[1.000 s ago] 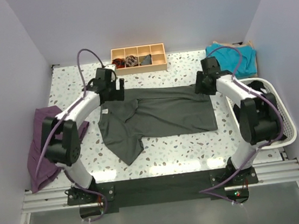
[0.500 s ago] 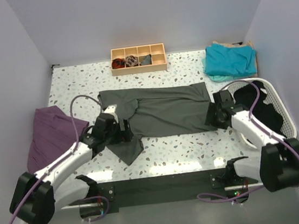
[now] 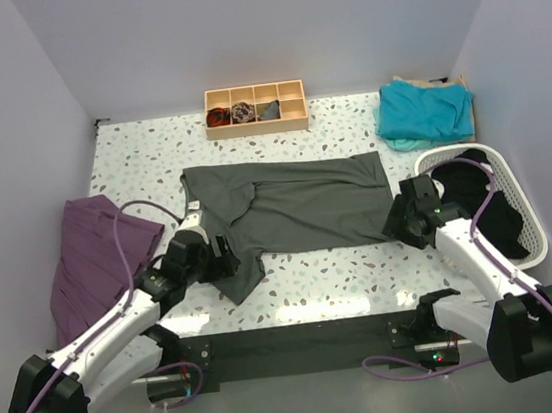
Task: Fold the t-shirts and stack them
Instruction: Grap the side of the flattened tshirt closest away from the robot with both arms
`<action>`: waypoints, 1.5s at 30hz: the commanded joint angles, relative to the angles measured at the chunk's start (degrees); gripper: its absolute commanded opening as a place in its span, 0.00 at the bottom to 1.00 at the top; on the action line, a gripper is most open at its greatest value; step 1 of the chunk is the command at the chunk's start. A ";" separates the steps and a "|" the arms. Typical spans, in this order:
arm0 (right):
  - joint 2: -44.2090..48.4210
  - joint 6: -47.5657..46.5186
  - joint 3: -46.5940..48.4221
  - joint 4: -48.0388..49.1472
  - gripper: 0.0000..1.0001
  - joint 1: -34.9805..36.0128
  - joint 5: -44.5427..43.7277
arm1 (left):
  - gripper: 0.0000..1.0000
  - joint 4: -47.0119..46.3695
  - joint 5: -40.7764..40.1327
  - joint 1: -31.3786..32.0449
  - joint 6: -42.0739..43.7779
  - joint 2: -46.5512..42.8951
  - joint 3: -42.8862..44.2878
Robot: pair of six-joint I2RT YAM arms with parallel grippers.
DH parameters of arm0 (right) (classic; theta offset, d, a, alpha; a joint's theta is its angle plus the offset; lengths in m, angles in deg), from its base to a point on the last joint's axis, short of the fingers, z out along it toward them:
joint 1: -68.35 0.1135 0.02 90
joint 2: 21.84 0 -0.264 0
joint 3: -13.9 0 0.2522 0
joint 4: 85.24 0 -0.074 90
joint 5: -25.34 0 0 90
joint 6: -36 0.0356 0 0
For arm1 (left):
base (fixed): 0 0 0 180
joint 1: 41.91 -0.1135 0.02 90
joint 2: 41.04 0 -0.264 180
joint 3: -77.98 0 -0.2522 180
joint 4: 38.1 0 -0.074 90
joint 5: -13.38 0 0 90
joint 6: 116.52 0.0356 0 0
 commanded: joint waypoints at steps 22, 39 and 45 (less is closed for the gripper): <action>-5.69 2.69 -2.02 3.58 0.59 -0.06 -2.89 | 0.77 20.06 -8.33 17.89 -24.11 -2.20 1.45; -7.88 2.51 -1.40 4.98 0.59 -0.14 -4.47 | 0.35 7.33 -5.61 18.77 -23.06 5.96 -2.75; -8.15 3.48 -2.64 7.09 0.59 -0.14 -5.26 | 0.03 7.15 -7.45 18.86 -22.36 7.20 -1.34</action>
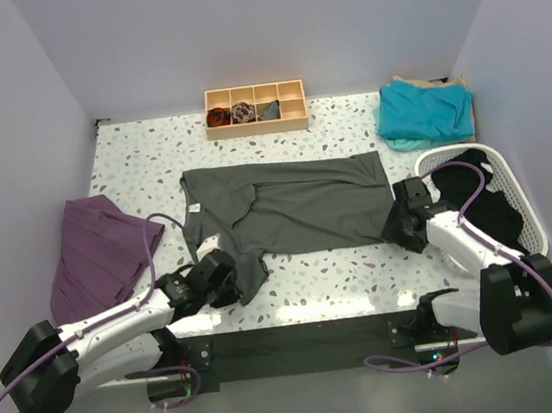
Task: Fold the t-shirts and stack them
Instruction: Grap the side of the flattened tshirt closest away from the robot with both arms
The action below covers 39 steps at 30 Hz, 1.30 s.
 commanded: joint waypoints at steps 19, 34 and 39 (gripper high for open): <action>-0.82 -2.81 2.98 5.59 0.00 -0.14 -0.58 | 0.00 15.58 -9.64 0.41 0.31 -7.84 9.63; 4.38 -3.25 7.71 -1.90 0.00 -0.14 -4.09 | 0.00 27.38 -15.17 0.23 -4.70 -11.97 15.17; 1.48 -4.66 10.97 -1.11 0.00 -0.14 -3.30 | 0.00 25.46 -17.99 0.14 -3.92 -11.19 17.54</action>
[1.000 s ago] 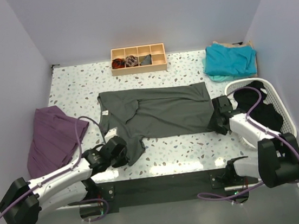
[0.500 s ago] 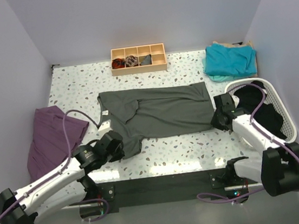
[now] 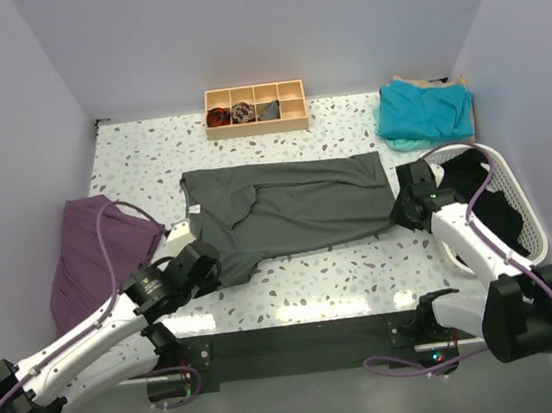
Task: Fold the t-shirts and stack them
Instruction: Grap the side of the flattened tshirt closest away from the robot with both arms, then fold the other side of the tshirt into a rectangle
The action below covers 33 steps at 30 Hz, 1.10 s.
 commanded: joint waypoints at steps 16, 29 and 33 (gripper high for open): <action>-16.91 -6.12 16.18 2.58 0.00 -0.14 0.99 | 0.00 -19.06 -0.70 -12.44 19.23 16.94 11.70; -29.30 -7.44 26.30 2.93 0.00 -0.14 -0.32 | 0.00 -26.35 1.58 -19.12 29.16 32.15 22.34; -31.50 -7.79 29.20 2.06 0.00 -0.14 -2.69 | 0.00 -28.29 3.08 -22.11 30.92 34.61 24.18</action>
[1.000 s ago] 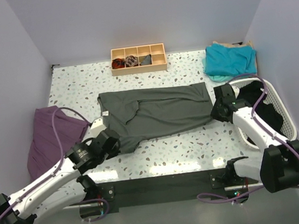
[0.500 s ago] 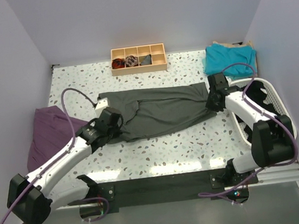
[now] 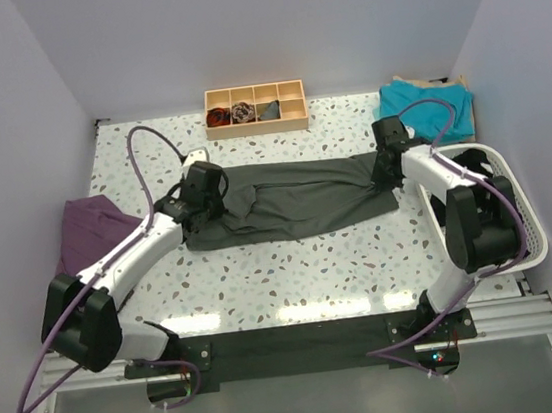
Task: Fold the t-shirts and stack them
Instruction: Fold the other side of the tshirt into a rectangle
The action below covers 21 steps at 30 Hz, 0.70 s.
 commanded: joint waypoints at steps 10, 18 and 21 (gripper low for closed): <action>-5.80 -1.35 8.19 0.52 0.00 -0.76 -5.99 | 0.00 -7.74 2.93 -5.71 8.59 9.28 7.95; -9.85 -0.82 9.16 1.85 0.00 -0.93 -6.25 | 0.00 -12.40 5.66 -8.88 8.94 14.29 9.96; -10.73 -0.82 9.60 1.76 0.00 -0.93 -6.95 | 0.00 -13.19 6.53 -9.58 10.08 16.13 11.54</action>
